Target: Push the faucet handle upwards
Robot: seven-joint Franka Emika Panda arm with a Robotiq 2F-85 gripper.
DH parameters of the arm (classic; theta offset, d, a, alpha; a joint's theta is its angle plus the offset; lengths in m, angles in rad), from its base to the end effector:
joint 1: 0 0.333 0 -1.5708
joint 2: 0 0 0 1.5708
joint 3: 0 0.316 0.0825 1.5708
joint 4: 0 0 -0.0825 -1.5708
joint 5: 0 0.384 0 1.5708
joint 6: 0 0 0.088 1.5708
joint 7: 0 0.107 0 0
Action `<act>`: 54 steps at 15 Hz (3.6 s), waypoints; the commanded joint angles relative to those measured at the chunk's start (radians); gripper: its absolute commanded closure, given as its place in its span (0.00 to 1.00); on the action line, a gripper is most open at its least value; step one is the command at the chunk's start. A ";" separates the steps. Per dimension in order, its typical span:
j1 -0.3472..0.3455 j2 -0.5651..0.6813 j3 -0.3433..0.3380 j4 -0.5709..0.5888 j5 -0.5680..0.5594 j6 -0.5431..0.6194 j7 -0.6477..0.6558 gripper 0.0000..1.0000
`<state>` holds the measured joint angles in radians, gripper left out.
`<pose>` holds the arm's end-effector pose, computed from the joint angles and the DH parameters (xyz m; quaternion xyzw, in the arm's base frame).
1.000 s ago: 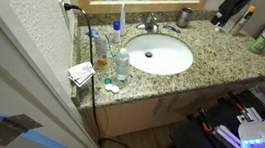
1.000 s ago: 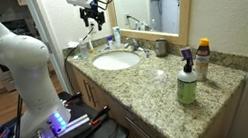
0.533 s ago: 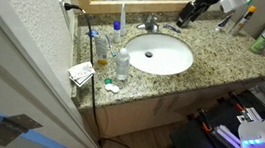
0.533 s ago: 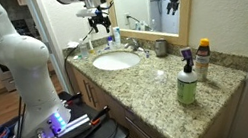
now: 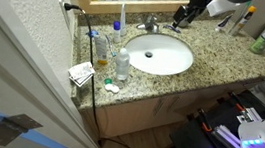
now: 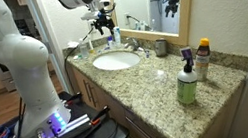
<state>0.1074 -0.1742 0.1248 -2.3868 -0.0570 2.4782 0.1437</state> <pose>0.4830 0.1153 0.4139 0.9887 0.0642 0.1350 0.0061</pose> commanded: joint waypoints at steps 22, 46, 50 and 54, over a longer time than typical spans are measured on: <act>0.070 0.477 -0.130 0.386 -0.190 0.237 0.512 0.00; 0.104 0.568 -0.184 0.480 -0.012 0.208 0.407 0.94; 0.077 0.505 -0.156 0.449 0.077 0.208 0.325 0.93; 0.041 0.464 -0.128 0.433 0.182 0.252 0.300 0.93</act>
<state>0.1886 0.4538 -0.0513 -1.8455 0.0430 2.7491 0.4846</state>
